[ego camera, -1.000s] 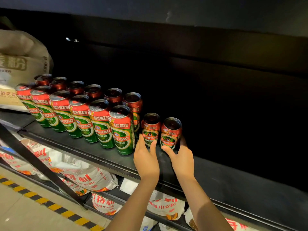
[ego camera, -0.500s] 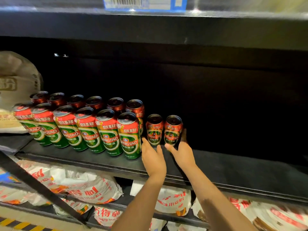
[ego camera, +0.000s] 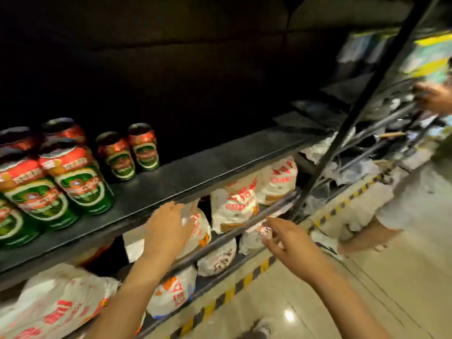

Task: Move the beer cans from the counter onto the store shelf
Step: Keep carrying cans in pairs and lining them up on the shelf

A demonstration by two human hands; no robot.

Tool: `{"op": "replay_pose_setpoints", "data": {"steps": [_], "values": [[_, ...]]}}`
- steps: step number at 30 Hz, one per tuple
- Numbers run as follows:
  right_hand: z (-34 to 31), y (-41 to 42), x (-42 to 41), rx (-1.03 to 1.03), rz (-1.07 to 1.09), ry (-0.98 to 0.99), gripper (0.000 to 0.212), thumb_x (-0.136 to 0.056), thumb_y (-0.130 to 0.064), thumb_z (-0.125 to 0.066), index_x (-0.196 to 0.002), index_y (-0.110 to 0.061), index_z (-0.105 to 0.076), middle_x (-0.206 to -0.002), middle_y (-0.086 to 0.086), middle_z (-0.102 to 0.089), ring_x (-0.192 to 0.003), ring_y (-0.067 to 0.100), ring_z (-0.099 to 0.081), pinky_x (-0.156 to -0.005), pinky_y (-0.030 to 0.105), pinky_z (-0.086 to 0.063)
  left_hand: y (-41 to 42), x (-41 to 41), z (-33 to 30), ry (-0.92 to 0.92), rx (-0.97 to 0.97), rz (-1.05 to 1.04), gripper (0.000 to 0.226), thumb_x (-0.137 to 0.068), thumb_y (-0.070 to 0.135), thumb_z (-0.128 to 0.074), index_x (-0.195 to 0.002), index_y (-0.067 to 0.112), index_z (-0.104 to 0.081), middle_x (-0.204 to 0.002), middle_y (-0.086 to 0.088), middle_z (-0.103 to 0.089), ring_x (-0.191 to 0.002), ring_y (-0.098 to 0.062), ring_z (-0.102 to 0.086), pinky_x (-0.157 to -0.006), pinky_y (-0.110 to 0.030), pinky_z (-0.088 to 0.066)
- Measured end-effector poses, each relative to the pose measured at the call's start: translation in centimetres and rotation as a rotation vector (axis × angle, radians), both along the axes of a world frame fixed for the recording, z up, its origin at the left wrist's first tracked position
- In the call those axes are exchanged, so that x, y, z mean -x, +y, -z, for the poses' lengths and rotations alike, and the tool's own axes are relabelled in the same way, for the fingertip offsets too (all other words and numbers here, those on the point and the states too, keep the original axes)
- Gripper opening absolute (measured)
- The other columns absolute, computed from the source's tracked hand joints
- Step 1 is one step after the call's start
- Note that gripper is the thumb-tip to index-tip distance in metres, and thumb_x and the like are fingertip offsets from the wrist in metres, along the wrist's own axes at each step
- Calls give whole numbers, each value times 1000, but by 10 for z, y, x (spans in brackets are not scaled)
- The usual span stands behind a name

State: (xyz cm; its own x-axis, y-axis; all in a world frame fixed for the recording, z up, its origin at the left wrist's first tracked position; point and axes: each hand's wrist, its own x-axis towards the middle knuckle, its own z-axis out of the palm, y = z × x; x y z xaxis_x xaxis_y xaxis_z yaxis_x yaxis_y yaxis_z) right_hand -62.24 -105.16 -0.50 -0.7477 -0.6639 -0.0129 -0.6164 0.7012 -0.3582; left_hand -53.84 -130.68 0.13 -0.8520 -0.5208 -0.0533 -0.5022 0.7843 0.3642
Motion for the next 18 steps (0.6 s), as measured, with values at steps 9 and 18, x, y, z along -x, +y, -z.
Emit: {"op": "replay_pose_setpoints", "data": {"steps": [9, 18], "values": [[-2, 216, -187, 30, 738, -87, 41, -94, -45, -48, -131, -28, -48, -138, -14, -46, -124, 4, -44, -96, 12, -29, 221, -18, -5, -62, -272, 869, 47, -93, 39, -51, -138, 25, -43, -141, 5, -43, -129, -13, -40, -101, -24, -33], [1, 360, -396, 198, 1261, -138, 37, -93, -46, -50, -128, -38, -45, -121, -31, -42, -99, -12, -41, -81, -3, -28, 421, -125, 0, -171, -404, 1194, 46, -91, 39, -55, -134, 23, -47, -137, 7, -48, -125, -10, -45, -102, -23, -35]]}}
